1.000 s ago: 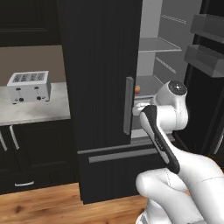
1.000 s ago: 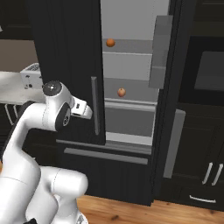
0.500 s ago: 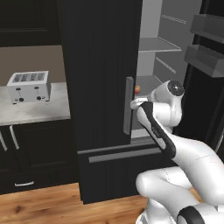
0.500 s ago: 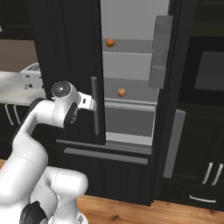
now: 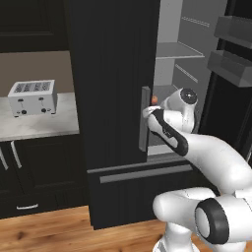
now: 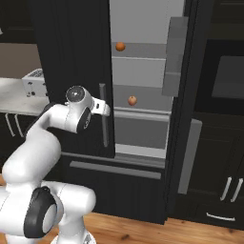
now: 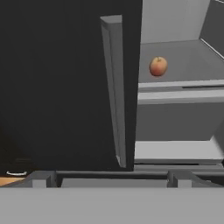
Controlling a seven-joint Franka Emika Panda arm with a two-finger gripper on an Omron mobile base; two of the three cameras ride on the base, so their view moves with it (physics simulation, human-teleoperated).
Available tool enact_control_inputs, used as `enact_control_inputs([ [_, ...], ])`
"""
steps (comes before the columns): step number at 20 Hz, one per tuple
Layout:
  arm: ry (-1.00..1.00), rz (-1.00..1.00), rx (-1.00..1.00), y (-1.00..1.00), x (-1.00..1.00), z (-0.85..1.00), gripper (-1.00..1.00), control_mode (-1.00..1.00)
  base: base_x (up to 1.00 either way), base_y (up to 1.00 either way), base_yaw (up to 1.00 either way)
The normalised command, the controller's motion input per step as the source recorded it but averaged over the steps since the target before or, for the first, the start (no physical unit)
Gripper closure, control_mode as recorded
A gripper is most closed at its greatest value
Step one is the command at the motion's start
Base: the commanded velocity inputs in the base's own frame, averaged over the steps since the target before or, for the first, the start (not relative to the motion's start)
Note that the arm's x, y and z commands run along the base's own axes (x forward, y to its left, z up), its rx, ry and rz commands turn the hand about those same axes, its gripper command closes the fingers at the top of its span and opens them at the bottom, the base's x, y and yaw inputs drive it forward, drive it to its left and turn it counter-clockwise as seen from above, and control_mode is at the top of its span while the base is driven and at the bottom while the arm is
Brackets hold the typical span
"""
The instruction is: Retrieve the tangerine and peach from the fridge and place them into the bowl on the dining table.
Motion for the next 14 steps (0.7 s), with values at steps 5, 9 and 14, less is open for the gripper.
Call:
enact_control_inputs([
  [5,0.0,0.0,0.0,-0.06,0.52,0.0,-1.0,-1.0,0.0,0.0,0.0],
  [9,-0.02,0.0,0.0,0.0,0.55,-0.14,-1.0,-1.0,0.0,0.0,0.0],
  [14,-0.04,0.0,0.0,0.0,0.54,-0.21,-1.0,-1.0,0.0,0.0,0.0],
])
